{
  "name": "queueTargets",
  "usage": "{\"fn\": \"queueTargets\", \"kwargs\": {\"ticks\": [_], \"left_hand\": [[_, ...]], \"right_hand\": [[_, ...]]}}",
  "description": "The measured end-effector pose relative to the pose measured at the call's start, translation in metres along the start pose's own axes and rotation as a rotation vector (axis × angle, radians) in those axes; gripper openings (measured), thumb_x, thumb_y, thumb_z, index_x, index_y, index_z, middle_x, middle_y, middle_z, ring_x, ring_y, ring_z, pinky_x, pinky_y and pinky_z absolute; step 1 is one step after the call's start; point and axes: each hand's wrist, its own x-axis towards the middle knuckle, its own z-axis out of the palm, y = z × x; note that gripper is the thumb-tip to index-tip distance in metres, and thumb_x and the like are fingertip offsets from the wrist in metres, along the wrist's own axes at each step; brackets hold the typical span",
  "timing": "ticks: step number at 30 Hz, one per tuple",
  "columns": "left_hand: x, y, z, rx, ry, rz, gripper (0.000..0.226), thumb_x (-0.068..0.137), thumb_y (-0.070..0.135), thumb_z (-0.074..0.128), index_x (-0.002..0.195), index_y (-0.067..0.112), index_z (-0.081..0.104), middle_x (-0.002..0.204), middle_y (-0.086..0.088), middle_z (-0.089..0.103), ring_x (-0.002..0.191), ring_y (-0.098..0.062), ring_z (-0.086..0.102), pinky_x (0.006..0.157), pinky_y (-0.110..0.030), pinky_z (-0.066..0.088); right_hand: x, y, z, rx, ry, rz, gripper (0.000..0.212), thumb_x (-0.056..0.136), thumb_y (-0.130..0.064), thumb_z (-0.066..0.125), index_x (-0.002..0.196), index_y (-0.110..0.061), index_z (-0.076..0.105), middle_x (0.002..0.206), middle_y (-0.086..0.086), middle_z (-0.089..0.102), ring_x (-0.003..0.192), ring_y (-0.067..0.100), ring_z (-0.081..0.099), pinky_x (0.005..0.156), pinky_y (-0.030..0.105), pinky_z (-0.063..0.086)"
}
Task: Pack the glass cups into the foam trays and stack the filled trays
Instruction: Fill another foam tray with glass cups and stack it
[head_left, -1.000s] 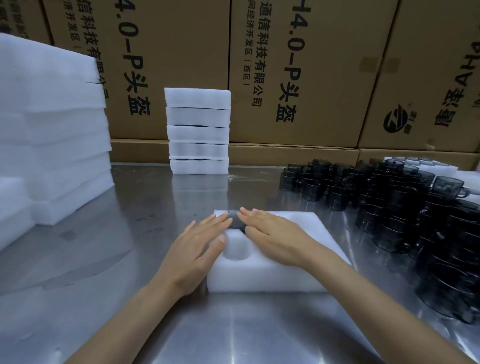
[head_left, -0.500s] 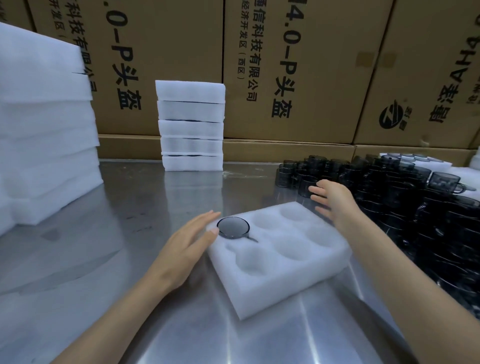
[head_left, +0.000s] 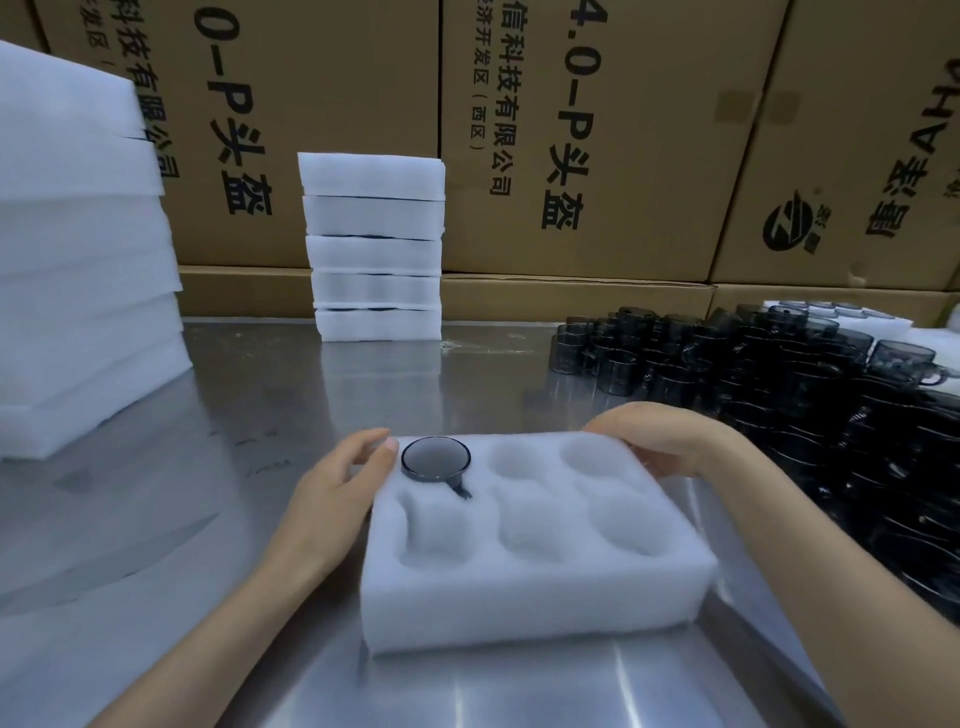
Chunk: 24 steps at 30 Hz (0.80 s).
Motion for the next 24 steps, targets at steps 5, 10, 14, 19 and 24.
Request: {"fn": "queueTargets", "kwargs": {"ticks": [5, 10, 14, 19, 24], "left_hand": [[-0.001, 0.004, -0.003, -0.088, 0.001, 0.015, 0.016, 0.093, 0.029, 0.055, 0.091, 0.030, 0.071, 0.092, 0.018, 0.071, 0.087, 0.002, 0.064, 0.078, -0.025, 0.047], [0.003, 0.000, -0.004, -0.213, -0.023, -0.045, 0.013, 0.091, 0.016, 0.060, 0.098, 0.022, 0.069, 0.095, -0.003, 0.072, 0.082, -0.023, 0.065, 0.079, -0.037, 0.052], [0.006, -0.002, -0.009, -0.294, -0.273, -0.065, 0.031, 0.074, 0.035, 0.072, 0.105, 0.030, 0.067, 0.103, 0.004, 0.072, 0.095, -0.014, 0.067, 0.088, -0.034, 0.049], [0.003, 0.001, -0.013, -0.216, -0.593, -0.037, 0.059, 0.059, 0.050, 0.073, 0.113, 0.060, 0.050, 0.120, 0.029, 0.059, 0.110, 0.003, 0.058, 0.086, -0.024, 0.050], [0.001, -0.003, -0.006, -0.234, -0.440, -0.033, 0.083, 0.050, 0.046, 0.068, 0.129, 0.038, 0.046, 0.116, 0.016, 0.064, 0.110, -0.009, 0.060, 0.094, -0.037, 0.047]], "right_hand": [[-0.003, -0.001, 0.002, 0.165, -0.040, -0.050, 0.021, 0.091, -0.025, 0.060, 0.092, -0.006, 0.067, 0.076, 0.006, 0.064, 0.060, 0.014, 0.059, 0.048, 0.020, 0.047], [0.022, 0.014, 0.008, 0.514, 0.565, -0.163, 0.028, 0.095, -0.018, 0.050, 0.120, -0.004, 0.052, 0.081, 0.007, 0.056, 0.061, 0.020, 0.056, 0.054, 0.028, 0.048], [0.037, 0.032, 0.004, 0.590, 0.751, -0.186, 0.062, 0.094, -0.020, 0.050, 0.147, -0.017, 0.017, 0.086, 0.003, 0.060, 0.063, 0.017, 0.058, 0.059, 0.029, 0.052], [0.052, 0.037, -0.008, 0.559, 0.866, -0.220, 0.070, 0.093, -0.024, 0.049, 0.149, -0.021, 0.008, 0.079, -0.004, 0.063, 0.058, 0.013, 0.058, 0.059, 0.027, 0.049], [0.068, 0.035, -0.022, 0.655, 0.912, -0.236, 0.063, 0.094, -0.025, 0.049, 0.148, -0.021, 0.016, 0.078, -0.002, 0.065, 0.056, 0.013, 0.056, 0.057, 0.024, 0.045]]}}
